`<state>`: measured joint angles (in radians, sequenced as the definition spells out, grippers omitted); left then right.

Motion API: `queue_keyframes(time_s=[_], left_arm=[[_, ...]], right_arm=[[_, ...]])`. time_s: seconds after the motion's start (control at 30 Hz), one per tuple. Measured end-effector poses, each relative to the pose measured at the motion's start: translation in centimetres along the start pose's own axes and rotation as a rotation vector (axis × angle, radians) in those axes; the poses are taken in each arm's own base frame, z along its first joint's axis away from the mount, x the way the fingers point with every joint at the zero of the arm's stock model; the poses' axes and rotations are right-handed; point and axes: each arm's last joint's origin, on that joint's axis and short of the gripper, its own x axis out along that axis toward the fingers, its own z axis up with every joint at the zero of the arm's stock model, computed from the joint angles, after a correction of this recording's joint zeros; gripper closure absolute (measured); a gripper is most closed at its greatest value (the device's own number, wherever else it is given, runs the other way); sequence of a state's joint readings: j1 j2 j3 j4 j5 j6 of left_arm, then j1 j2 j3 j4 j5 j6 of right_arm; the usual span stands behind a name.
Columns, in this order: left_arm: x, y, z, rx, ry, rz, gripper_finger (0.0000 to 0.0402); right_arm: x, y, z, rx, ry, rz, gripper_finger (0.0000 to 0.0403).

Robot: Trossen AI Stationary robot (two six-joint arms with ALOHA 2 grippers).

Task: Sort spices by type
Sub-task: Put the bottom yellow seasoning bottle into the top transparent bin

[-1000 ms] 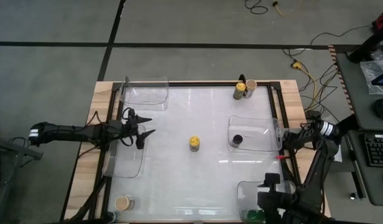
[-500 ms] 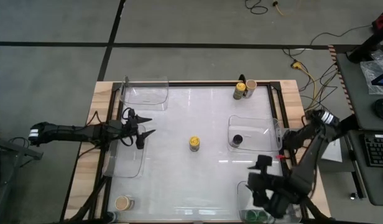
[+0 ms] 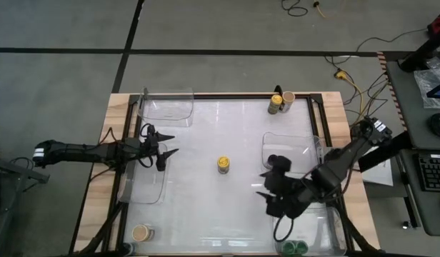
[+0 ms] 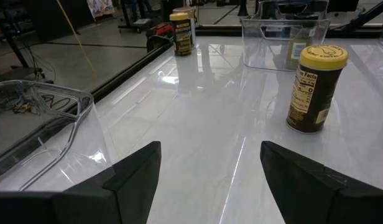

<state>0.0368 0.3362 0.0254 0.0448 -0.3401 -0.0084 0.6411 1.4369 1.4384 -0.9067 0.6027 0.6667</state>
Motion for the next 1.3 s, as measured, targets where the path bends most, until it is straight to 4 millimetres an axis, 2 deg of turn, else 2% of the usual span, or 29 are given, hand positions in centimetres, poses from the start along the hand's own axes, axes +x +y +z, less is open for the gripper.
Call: queue_keyframes(time_s=[0.23,0.37,0.5,0.63,1.03,1.1,1.2,1.3], left_arm=[[0.0,0.0,0.0,0.000,0.000,0.000,0.0141],[0.0,0.0,0.0,0.000,0.000,0.000,0.0141],[0.0,0.0,0.0,0.000,0.000,0.000,0.0141],[0.0,0.0,0.0,0.000,0.000,0.000,0.0141],[0.0,0.0,0.0,0.000,0.000,0.000,0.0141],[0.0,0.0,0.1,0.076,-0.014,0.013,0.0141],[-0.1,0.2,1.0,0.355,-0.083,0.078,0.0141],[-0.1,0.2,1.6,0.525,-0.134,0.104,0.0141]], right_arm=[[2.4,1.3,2.1,-0.083,-0.143,0.054,0.0150],[5.2,0.9,2.5,0.005,-0.126,0.005,0.0149],[7.8,-0.1,2.5,-0.016,-0.050,-0.045,0.0136],[9.3,-1.1,2.8,-0.010,-0.006,-0.046,0.0118],[9.5,-1.4,4.1,-0.211,-0.094,-0.037,0.0085],[9.5,-1.4,4.1,-0.247,-0.092,-0.039,0.0086],[9.5,-1.5,4.1,-0.281,-0.091,-0.041,0.0093],[9.6,-1.7,4.2,-0.306,-0.091,-0.046,0.0102]])
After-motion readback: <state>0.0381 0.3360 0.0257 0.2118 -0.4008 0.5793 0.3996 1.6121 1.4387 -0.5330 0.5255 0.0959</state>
